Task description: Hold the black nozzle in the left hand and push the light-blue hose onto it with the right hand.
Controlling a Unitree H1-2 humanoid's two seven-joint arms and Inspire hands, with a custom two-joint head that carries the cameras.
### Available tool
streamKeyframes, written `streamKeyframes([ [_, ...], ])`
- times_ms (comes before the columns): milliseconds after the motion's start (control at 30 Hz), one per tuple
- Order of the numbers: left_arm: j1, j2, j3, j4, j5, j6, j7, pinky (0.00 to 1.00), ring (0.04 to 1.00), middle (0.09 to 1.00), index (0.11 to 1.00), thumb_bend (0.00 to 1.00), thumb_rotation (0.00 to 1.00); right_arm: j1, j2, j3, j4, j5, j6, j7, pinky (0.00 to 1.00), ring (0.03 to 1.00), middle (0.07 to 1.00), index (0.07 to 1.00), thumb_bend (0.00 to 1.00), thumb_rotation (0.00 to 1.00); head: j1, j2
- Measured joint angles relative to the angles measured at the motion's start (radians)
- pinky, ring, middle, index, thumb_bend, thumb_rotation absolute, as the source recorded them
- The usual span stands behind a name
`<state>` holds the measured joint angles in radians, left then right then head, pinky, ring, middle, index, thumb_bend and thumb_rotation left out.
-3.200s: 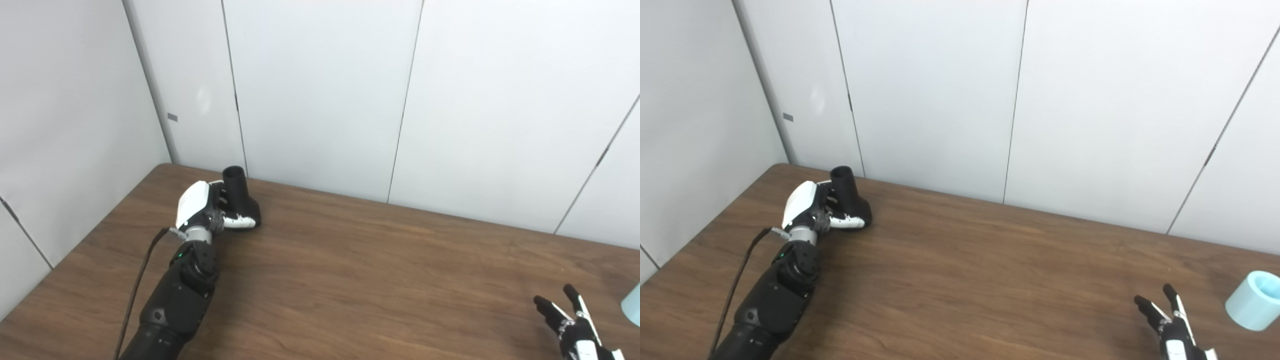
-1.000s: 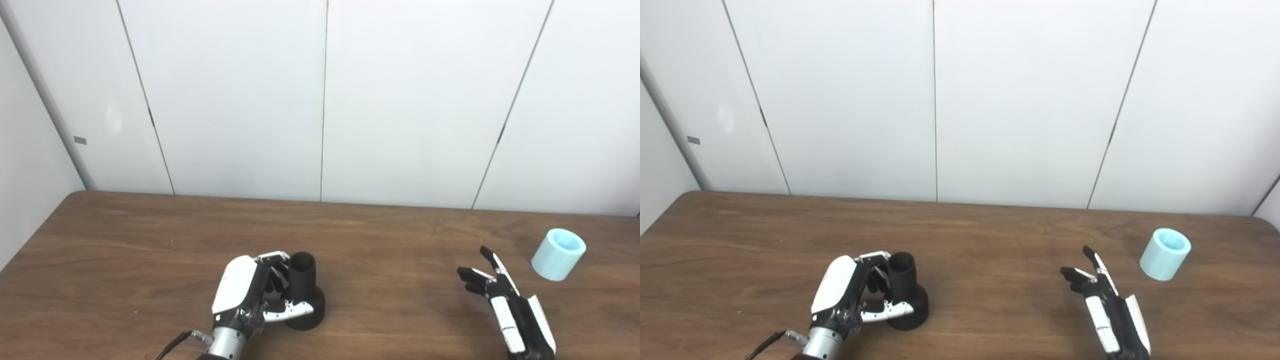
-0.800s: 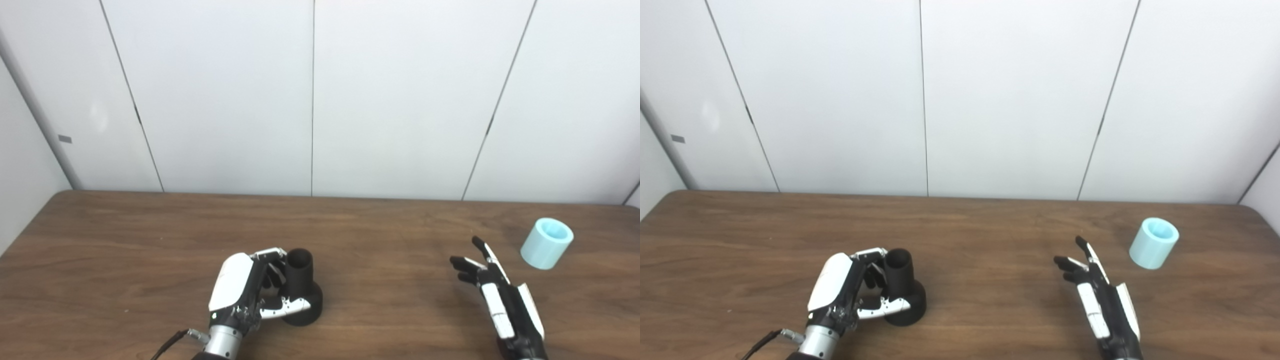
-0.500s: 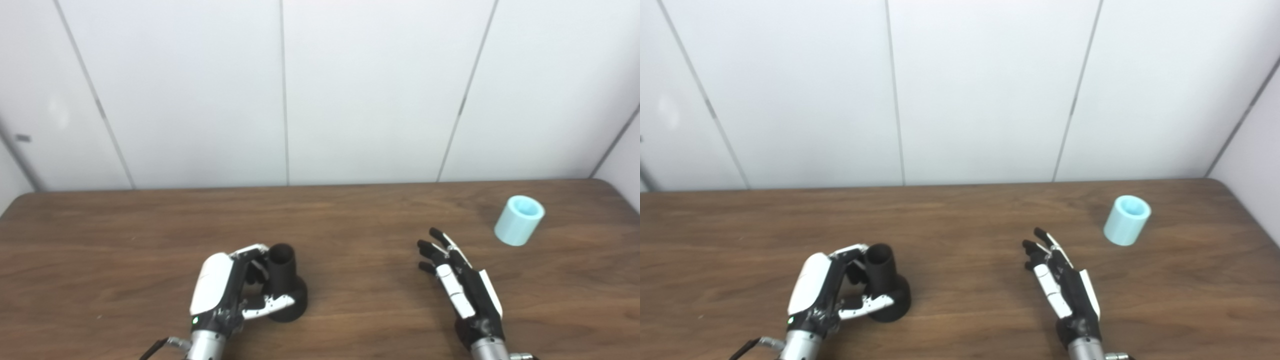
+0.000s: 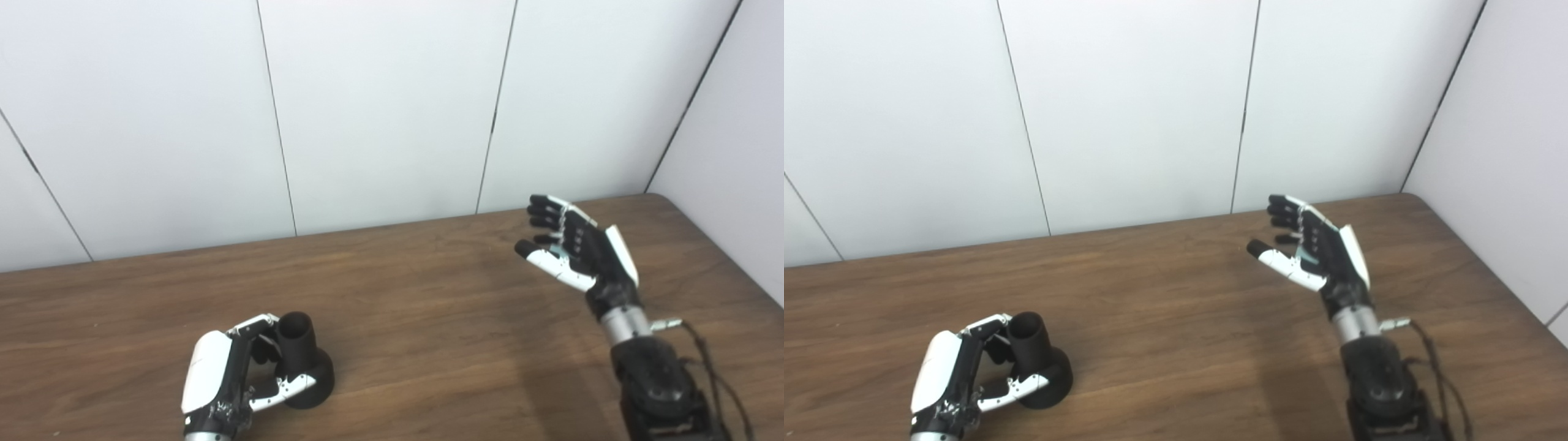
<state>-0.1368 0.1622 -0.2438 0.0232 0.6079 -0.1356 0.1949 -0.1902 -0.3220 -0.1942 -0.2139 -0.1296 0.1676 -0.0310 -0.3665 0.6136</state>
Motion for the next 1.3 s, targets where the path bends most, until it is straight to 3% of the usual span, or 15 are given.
streamKeyframes([
  [67,0.0,0.001,0.003,0.001,-0.002,0.0,-0.003,0.35,0.367,0.483,0.493,0.5,0.0,-0.031,-0.052,0.0,0.018,-0.034,0.004,0.002,0.7,0.758,0.769,0.756,0.72,0.29,-0.008,0.0],
  [167,0.0,0.001,0.012,0.003,-0.027,-0.001,-0.014,0.35,0.362,0.484,0.495,0.5,0.0,-0.079,-0.12,0.014,0.044,-0.101,0.028,0.013,0.75,0.779,0.773,0.757,0.76,0.26,-0.014,0.0],
  [267,-0.001,0.0,0.012,0.003,-0.031,-0.001,-0.015,0.35,0.36,0.482,0.495,0.5,0.0,-0.117,-0.211,0.074,0.075,-0.185,0.04,0.053,0.82,0.818,0.783,0.765,0.82,0.19,-0.025,0.0],
  [367,-0.005,-0.003,0.011,0.007,-0.027,-0.002,-0.012,0.35,0.365,0.474,0.493,0.5,0.0,-0.154,-0.319,0.16,0.134,-0.302,0.037,0.113,0.8,0.832,0.809,0.795,0.89,0.16,-0.04,-0.006],
  [533,-0.005,-0.004,0.013,0.009,-0.024,-0.004,-0.008,0.35,0.368,0.466,0.496,0.5,0.0,-0.204,-0.42,0.211,0.212,-0.374,0.062,0.221,0.84,0.937,0.876,0.83,0.93,0.19,-0.043,-0.011],
  [667,0.002,-0.004,0.014,-0.001,-0.019,0.009,-0.013,0.36,0.367,0.481,0.491,0.5,0.0,-0.253,-0.477,0.284,0.261,-0.439,0.112,0.331,0.83,0.953,0.9,0.851,0.96,0.24,-0.043,-0.012],
  [800,0.01,-0.006,0.012,-0.011,0.001,0.02,-0.015,0.35,0.364,0.479,0.493,0.5,0.0,-0.303,-0.501,0.341,0.343,-0.5,0.118,0.375,0.89,0.947,0.898,0.848,1.0,0.29,-0.037,-0.006],
  [933,0.014,-0.013,0.009,-0.02,0.004,0.045,-0.022,0.34,0.353,0.479,0.498,0.5,0.0,-0.325,-0.501,0.376,0.437,-0.535,0.114,0.381,0.87,0.904,0.87,0.833,1.0,0.22,-0.029,-0.002],
  [1067,0.02,-0.018,0.006,-0.031,0.005,0.056,-0.039,0.34,0.355,0.469,0.497,0.5,0.0,-0.326,-0.482,0.377,0.506,-0.526,0.07,0.356,0.72,0.813,0.802,0.808,1.0,0.17,-0.022,0.006],
  [1300,0.02,-0.023,0.007,-0.032,0.003,0.084,-0.047,0.34,0.351,0.473,0.498,0.5,0.0,-0.326,-0.436,0.348,0.587,-0.456,0.056,0.347,0.7,0.766,0.807,0.812,0.97,0.14,-0.012,0.011],
])
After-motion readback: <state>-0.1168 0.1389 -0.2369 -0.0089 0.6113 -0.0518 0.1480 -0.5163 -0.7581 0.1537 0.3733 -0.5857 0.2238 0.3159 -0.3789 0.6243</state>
